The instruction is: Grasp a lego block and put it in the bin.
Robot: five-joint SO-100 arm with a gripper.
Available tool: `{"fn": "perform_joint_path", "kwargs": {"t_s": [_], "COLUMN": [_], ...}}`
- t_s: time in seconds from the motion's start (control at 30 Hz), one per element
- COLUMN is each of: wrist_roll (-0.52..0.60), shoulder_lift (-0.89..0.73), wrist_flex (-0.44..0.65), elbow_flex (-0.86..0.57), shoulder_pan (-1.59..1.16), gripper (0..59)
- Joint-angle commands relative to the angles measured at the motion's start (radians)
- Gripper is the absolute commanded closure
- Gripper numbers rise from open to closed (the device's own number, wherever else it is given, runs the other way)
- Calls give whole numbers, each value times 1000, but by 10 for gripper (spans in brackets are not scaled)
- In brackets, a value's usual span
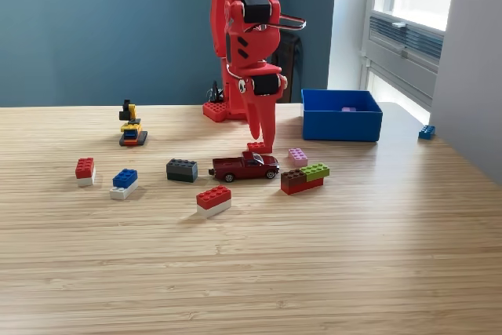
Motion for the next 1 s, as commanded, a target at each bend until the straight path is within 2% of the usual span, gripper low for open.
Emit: {"fn": "perform_joint_path", "kwargs": {"t_s": [0.03, 0.23, 0.33, 0.4, 0.57, 0.63, 0.83, 1.0], "wrist_roll": [6, 21, 40, 49, 98, 115, 153, 206], "shoulder_lift": [37, 35, 35, 34, 3, -34, -124, -179], "wrist_flex": [-37, -107, -110, -110, -107, -103, -94, 66], "elbow_flex": [17, 89, 95, 91, 64, 46, 6, -170], "shoulder_pan": [3, 9, 20, 28, 49, 57, 81, 81], "gripper": [348, 350, 368, 410, 560, 585, 585, 585]}}
